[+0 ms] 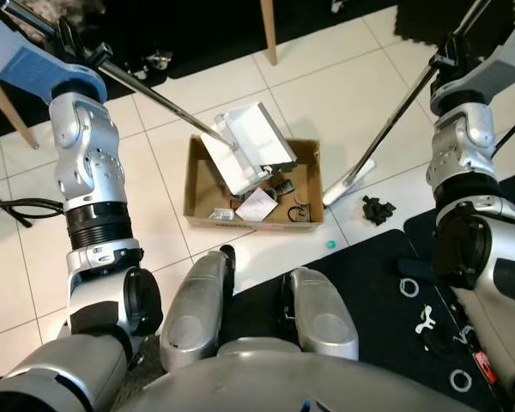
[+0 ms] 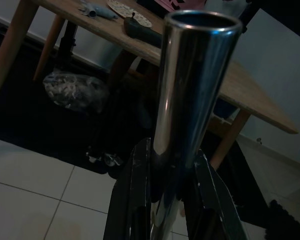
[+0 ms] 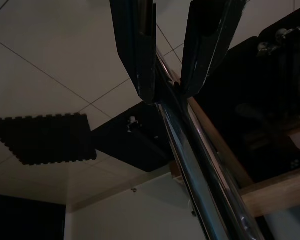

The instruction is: Sweep floor

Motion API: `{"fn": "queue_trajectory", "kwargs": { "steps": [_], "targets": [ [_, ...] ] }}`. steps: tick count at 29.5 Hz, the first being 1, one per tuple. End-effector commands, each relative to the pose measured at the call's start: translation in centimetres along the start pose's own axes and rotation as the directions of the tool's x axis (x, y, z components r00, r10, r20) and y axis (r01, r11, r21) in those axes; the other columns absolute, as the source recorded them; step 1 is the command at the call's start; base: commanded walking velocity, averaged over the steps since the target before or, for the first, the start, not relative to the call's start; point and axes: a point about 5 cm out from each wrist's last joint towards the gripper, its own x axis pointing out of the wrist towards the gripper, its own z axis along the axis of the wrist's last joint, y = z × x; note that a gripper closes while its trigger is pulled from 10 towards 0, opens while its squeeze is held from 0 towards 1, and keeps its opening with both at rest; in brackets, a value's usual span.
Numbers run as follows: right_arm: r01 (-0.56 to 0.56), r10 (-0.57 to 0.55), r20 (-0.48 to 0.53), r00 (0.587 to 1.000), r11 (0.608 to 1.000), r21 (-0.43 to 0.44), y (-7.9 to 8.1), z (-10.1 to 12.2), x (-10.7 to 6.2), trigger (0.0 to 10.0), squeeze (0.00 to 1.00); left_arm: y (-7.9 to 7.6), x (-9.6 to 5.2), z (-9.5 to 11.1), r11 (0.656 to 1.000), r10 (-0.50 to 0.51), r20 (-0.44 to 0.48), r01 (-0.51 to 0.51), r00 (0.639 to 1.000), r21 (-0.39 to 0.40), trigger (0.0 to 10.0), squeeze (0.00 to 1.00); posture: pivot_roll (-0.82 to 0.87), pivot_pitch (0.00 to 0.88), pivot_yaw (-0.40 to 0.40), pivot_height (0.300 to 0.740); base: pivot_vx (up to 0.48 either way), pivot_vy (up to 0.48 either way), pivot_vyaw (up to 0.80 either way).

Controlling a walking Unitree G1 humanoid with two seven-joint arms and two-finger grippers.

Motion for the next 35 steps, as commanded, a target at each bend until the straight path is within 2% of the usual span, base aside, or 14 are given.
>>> {"fn": "queue_trajectory", "kwargs": {
  "steps": [1, 9, 11, 13, 14, 17, 21, 22, 24, 29, 32, 33, 34, 35],
  "targets": [
    [-0.002, 0.001, 0.027, 1.0, 1.0, 0.01, 0.0, 0.5, 0.1, 10.0, 0.0, -0.8, 0.1, 0.5, 0.999, -0.036, 0.037, 0.037, 0.999, -0.023, 10.0, 0.0, -0.04, 0.071, -0.009, 0.74, 0.0, 0.0, 0.0],
    [-0.002, 0.002, 0.026, 1.0, 1.0, 0.006, 0.0, 0.4, 0.1, 10.0, 0.0, -0.6, 0.3, -0.7, 0.999, -0.028, -0.049, 0.026, 0.998, -0.037, 10.0, 0.0, -0.04, 0.077, -0.01, 0.74, 0.0, 0.0, 0.0],
    [-0.004, 0.004, 0.022, 1.0, 1.0, 0.002, 0.0, 0.4, 0.1, 10.0, 0.0, -0.6, 0.6, -1.7, 0.998, 0.0, -0.131, -0.009, 0.991, -0.063, 10.0, 0.0, -0.04, 0.078, -0.011, 0.74, 0.0, 0.0, 0.0],
    [-0.005, 0.005, 0.022, 1.0, 1.0, 0.002, 0.1, 0.4, 0.1, 10.0, 0.0, -0.7, 0.7, -2.0, 0.997, 0.016, -0.149, -0.028, 0.989, -0.078, 10.0, 0.0, -0.04, 0.078, -0.011, 0.74, 0.0, 0.0, 0.0],
    [-0.007, 0.007, 0.021, 1.0, 1.0, 0.001, 0.2, 0.3, 0.1, 10.0, 0.0, -0.7, 1.5, -2.3, 0.99, 0.064, -0.188, -0.086, 0.98, -0.112, 10.0, 0.0, -0.04, 0.079, -0.012, 0.74, 0.0, 0.0, 0.0],
    [-0.009, 0.009, 0.021, 1.0, 1.0, 0.0, 0.3, 0.3, 0.2, 10.0, 0.0, -0.6, 2.1, -2.2, 0.979, 0.091, -0.214, -0.127, 0.973, -0.158, 10.0, 0.0, -0.05, 0.079, -0.013, 0.74, 0.0, 0.0, 0.0],
    [-0.008, 0.008, 0.022, 1.0, 1.0, -0.002, 0.2, 0.3, 0.1, 10.0, 0.0, -0.8, 3.0, -1.4, 0.975, 0.11, -0.219, -0.148, 0.969, -0.163, 10.0, 0.0, -0.05, 0.079, -0.012, 0.74, 0.0, 0.0, 0.0],
    [-0.005, 0.005, 0.021, 1.0, 1.0, -0.003, 0.1, 0.3, 0.1, 10.0, 0.0, -1.4, 3.9, -0.1, 0.981, 0.096, -0.176, -0.123, 0.98, -0.149, 10.0, 0.0, -0.05, 0.079, -0.009, 0.74, 0.0, 0.0, 0.0],
    [-0.004, 0.004, 0.021, 1.0, 1.0, -0.003, 0.1, 0.3, 0.0, 10.0, 0.0, -1.7, 4.1, 0.4, 0.984, 0.08, -0.157, -0.103, 0.984, -0.143, 10.0, 0.0, -0.05, 0.078, -0.006, 0.74, 0.0, 0.0, 0.0],
    [-0.001, 0.001, 0.024, 1.0, 1.0, -0.001, 0.1, 0.2, 0.0, 10.0, 0.0, -2.7, 4.2, 0.5, 0.997, 0.009, -0.144, -0.02, 0.99, -0.075, 10.0, 0.0, -0.05, 0.078, -0.002, 0.74, 0.0, 0.0, 0.0],
    [0.002, -0.002, 0.025, 1.0, 1.0, 0.0, 0.1, 0.2, 0.0, 10.0, 0.0, -3.5, 3.8, -0.3, 0.993, -0.063, -0.162, 0.079, 0.985, 0.09, 10.0, 0.0, -0.05, 0.081, 0.0, 0.74, 0.0, 0.0, 0.0],
    [0.002, -0.002, 0.025, 1.0, 1.0, 0.0, 0.1, 0.2, 0.0, 10.0, 0.0, -3.5, 3.8, -0.3, 0.993, -0.063, -0.162, 0.079, 0.985, 0.09, 10.0, 0.0, -0.05, 0.081, 0.0, 0.74, 0.0, 0.0, 0.0],
    [0.003, -0.003, 0.023, 1.0, 1.0, 0.001, 0.0, 0.1, -0.1, 10.0, 0.0, -3.8, 3.4, 0.0, 0.928, -0.123, -0.114, 0.155, 0.986, 0.34, 10.0, 0.0, -0.04, 0.083, -0.003, 0.74, 0.0, 0.0, 0.0],
    [0.003, -0.003, 0.023, 1.0, 1.0, 0.001, 0.0, 0.1, -0.1, 10.0, 0.0, -3.8, 3.4, 0.0, 0.928, -0.123, -0.114, 0.155, 0.986, 0.34, 10.0, 0.0, -0.04, 0.083, -0.003, 0.74, 0.0, 0.0, 0.0]
  ]
}}
